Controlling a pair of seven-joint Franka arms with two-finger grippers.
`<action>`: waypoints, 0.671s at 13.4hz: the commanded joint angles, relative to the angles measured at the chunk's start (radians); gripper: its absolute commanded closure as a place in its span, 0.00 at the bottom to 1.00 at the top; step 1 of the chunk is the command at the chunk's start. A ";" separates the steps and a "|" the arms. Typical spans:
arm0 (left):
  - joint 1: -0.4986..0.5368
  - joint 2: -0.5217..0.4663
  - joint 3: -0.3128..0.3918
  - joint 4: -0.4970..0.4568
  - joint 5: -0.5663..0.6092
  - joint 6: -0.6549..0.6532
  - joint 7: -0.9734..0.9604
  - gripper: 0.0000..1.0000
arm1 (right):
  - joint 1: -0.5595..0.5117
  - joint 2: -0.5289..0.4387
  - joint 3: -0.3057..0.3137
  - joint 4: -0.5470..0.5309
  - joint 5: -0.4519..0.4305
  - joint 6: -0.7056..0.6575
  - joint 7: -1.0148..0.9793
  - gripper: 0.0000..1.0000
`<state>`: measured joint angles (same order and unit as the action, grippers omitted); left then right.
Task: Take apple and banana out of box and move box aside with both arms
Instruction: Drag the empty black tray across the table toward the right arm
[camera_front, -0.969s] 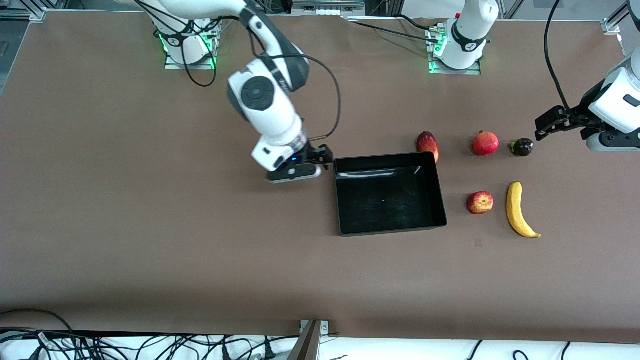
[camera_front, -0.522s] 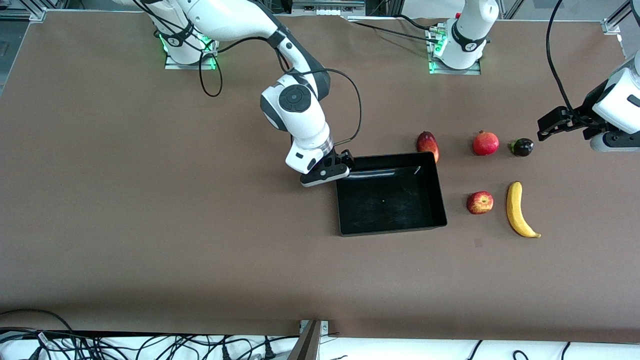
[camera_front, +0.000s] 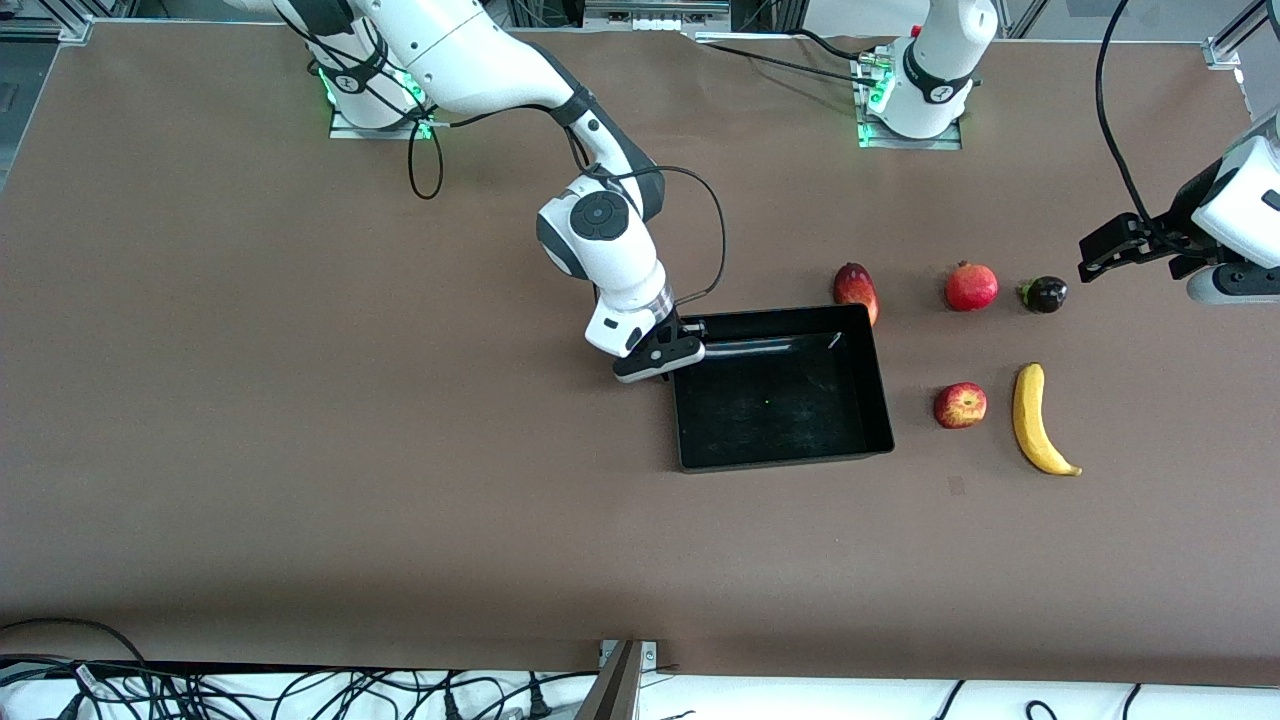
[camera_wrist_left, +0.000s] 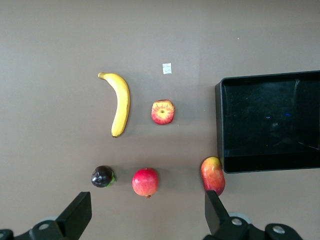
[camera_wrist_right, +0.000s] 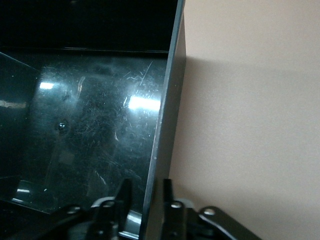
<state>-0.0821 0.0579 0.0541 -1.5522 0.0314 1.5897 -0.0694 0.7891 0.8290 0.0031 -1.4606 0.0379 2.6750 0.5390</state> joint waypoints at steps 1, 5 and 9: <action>0.002 -0.007 0.006 0.006 -0.034 -0.013 0.025 0.00 | 0.013 0.013 -0.014 0.022 -0.013 -0.001 0.007 1.00; 0.004 -0.004 0.006 0.006 -0.047 -0.011 0.025 0.00 | 0.007 -0.056 -0.037 -0.018 -0.012 -0.029 -0.004 1.00; 0.007 -0.004 0.004 0.006 -0.048 -0.013 0.025 0.00 | -0.046 -0.230 -0.094 -0.021 0.000 -0.297 -0.024 1.00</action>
<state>-0.0819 0.0580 0.0541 -1.5523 0.0134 1.5897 -0.0694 0.7817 0.7352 -0.0870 -1.4531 0.0341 2.5100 0.5264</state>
